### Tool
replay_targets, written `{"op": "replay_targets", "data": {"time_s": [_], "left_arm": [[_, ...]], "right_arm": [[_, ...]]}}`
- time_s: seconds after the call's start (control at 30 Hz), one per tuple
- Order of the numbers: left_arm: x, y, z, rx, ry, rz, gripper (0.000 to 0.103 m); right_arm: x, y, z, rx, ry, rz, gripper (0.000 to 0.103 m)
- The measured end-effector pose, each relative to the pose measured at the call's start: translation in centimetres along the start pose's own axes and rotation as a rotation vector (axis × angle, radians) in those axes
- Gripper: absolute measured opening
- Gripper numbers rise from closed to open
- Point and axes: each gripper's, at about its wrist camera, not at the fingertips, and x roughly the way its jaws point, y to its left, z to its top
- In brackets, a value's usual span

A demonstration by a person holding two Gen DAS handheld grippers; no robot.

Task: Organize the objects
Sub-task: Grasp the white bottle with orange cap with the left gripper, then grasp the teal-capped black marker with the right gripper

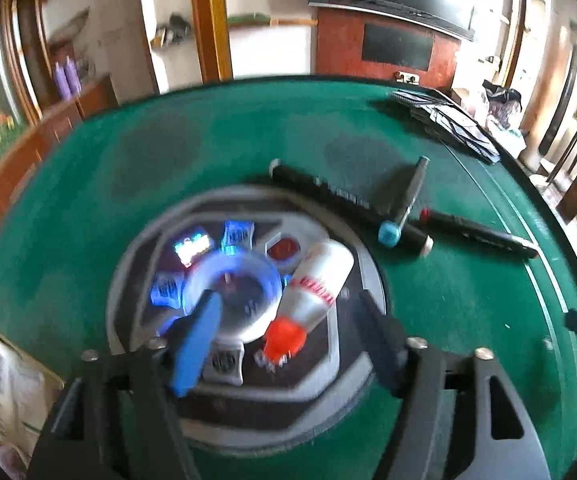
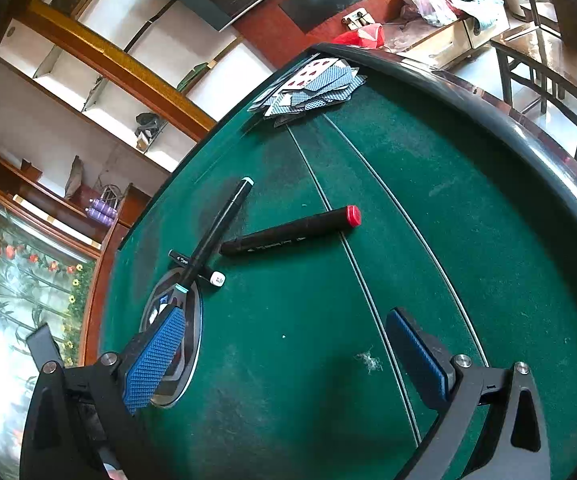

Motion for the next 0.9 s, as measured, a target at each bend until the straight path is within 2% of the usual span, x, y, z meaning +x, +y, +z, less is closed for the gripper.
{"op": "replay_targets", "data": {"time_s": [0.1,0.17,0.23,0.3,0.47,0.6,0.8,0.9], "left_arm": [[0.6,-2.1,0.8,0.122,-0.034,0.065,0.071],[1.3,-3.1,0.9,0.179,-0.024,0.088,0.071],[2.0,-3.5,0.5,0.195,0.023,0.065,0.059],[1.6,-3.2,0.2,0.185,0.031,0.035,0.026],[0.3,-2.3,-0.9,0.143,0.061,-0.008,0.026],[-1.9,-0.6,-1.9,0.018,0.057,-0.093,0.026],[-7.4,0.2,-4.1,-0.134,-0.032,-0.203,0.026],[-8.9,0.1,-5.6,-0.145,-0.083,-0.213,0.026]], "right_arm": [[-0.1,0.1,0.0,-0.008,-0.008,-0.008,0.103],[-0.2,0.2,0.1,-0.018,-0.019,-0.013,0.103],[-0.3,0.4,0.0,-0.025,-0.025,-0.015,0.103],[-0.2,0.3,0.1,-0.022,-0.017,-0.013,0.103],[0.1,0.5,-0.1,-0.025,-0.008,-0.011,0.103],[0.2,0.8,-0.2,-0.049,-0.013,-0.030,0.103],[0.5,0.5,-0.4,-0.045,-0.015,-0.042,0.103],[0.8,0.6,-0.7,-0.060,-0.020,-0.054,0.103]]}}
